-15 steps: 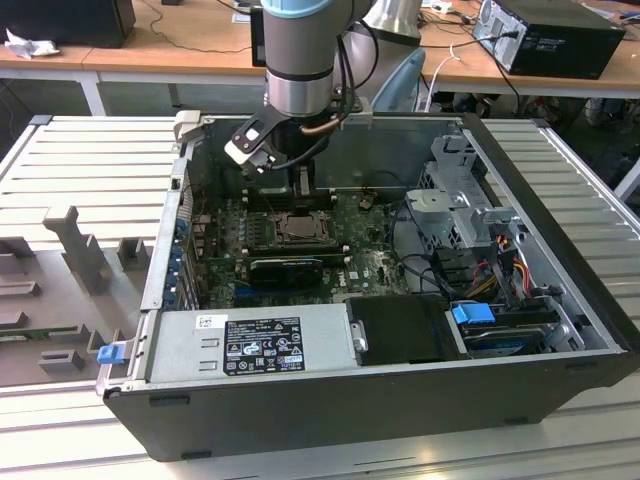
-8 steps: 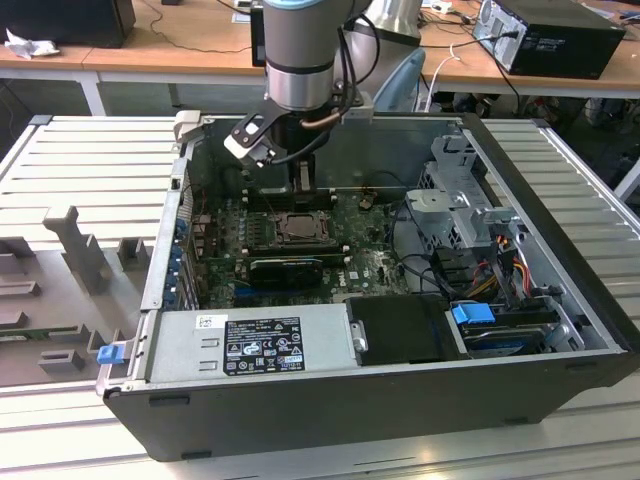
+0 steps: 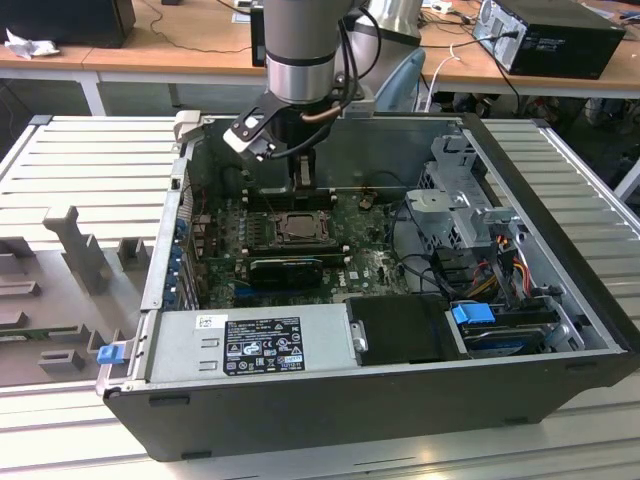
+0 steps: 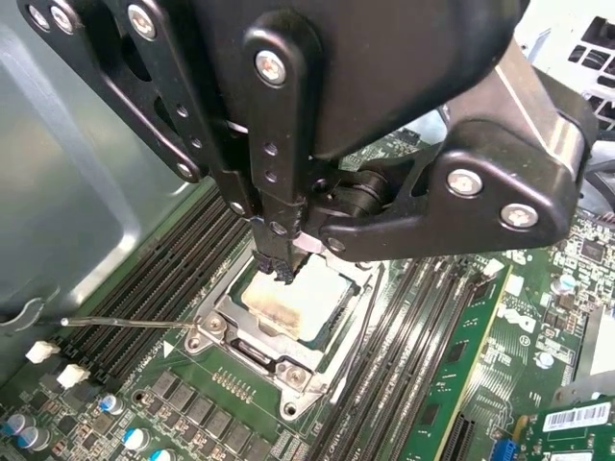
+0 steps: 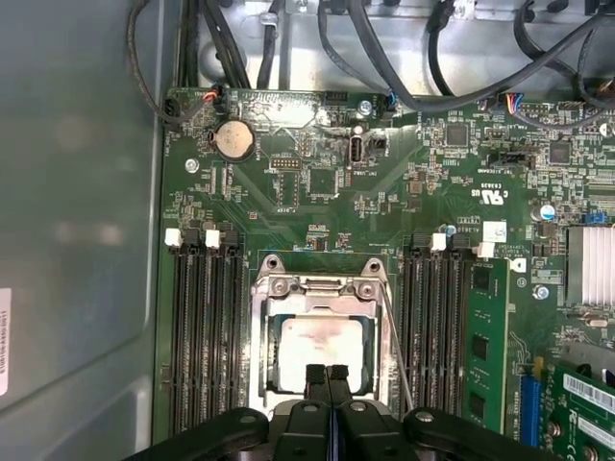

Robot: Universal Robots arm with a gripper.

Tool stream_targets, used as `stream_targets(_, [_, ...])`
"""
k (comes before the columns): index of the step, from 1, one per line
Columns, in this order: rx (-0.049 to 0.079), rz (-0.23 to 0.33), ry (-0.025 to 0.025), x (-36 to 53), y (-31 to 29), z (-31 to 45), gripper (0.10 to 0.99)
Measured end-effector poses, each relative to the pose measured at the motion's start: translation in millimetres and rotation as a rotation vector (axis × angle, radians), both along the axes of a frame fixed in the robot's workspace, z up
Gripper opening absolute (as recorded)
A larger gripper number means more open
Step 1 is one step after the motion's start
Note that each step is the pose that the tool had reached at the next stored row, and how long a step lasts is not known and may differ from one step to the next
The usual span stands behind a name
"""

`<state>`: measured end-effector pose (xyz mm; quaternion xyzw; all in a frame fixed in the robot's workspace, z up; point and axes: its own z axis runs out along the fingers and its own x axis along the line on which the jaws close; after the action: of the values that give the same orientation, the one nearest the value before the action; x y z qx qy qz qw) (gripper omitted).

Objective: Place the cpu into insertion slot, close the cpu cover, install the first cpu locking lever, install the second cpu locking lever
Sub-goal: 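Install the first cpu locking lever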

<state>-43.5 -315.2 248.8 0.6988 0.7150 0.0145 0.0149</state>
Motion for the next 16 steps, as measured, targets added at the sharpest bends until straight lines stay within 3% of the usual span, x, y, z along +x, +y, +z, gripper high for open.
stream_targets(7, [0.000, 0.000, 0.0000, 0.0, 0.0, 8.8, 0.106])
stream_targets(16, [0.000, 0.000, 0.0000, 0.0, 0.0, 31.3, 0.106])
